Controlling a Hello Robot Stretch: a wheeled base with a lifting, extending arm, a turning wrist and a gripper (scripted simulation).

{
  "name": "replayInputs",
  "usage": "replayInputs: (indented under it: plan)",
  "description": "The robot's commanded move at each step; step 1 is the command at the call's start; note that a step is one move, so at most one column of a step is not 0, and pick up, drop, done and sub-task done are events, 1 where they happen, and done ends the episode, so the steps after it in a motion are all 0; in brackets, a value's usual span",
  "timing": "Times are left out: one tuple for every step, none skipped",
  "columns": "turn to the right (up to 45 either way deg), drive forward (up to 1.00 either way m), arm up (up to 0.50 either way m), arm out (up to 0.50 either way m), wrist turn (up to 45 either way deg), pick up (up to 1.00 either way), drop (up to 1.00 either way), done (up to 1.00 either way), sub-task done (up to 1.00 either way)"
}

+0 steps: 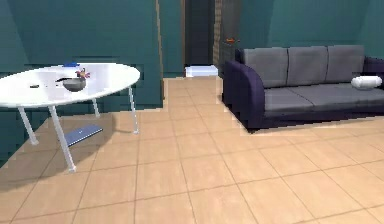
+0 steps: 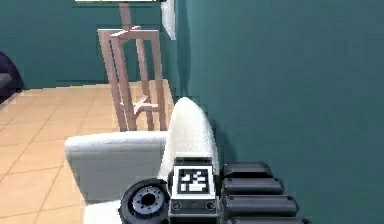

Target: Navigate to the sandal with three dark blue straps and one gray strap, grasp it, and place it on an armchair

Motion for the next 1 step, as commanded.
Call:
replayInputs:
  plan:
    - [0.0,0.15,0.0,0.0,0.0,0.0,0.0,0.0,0.0]
